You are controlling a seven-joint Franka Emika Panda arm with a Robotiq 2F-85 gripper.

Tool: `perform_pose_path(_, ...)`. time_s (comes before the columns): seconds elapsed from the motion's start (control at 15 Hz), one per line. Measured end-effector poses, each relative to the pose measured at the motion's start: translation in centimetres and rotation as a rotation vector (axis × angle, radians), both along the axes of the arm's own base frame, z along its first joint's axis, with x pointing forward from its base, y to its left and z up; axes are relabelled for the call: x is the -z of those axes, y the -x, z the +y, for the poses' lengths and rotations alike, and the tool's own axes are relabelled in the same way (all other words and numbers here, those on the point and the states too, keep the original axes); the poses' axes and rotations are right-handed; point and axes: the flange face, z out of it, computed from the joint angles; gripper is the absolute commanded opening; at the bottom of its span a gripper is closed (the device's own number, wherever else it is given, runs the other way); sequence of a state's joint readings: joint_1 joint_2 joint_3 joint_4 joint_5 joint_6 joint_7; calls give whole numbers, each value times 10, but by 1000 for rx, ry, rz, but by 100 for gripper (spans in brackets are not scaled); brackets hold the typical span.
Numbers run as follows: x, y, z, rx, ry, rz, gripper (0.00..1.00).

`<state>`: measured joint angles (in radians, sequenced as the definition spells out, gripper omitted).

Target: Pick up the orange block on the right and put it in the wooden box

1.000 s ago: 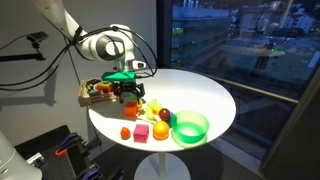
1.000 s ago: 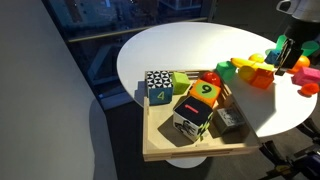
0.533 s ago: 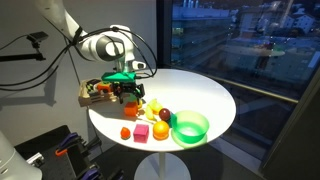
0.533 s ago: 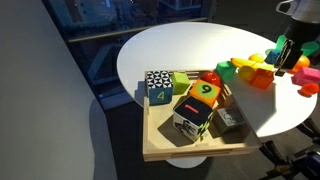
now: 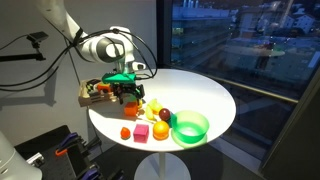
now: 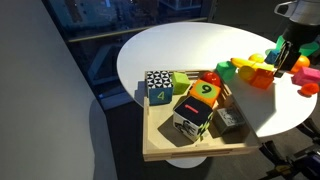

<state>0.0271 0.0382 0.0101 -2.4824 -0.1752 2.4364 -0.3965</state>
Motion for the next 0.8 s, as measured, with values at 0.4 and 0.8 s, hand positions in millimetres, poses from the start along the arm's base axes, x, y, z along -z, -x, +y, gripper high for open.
perform_pose_path(0.4,10,-2,10,-38,-12,-21,100)
perform_pose_path(0.8,29,0,13,-51,-57,-52,100)
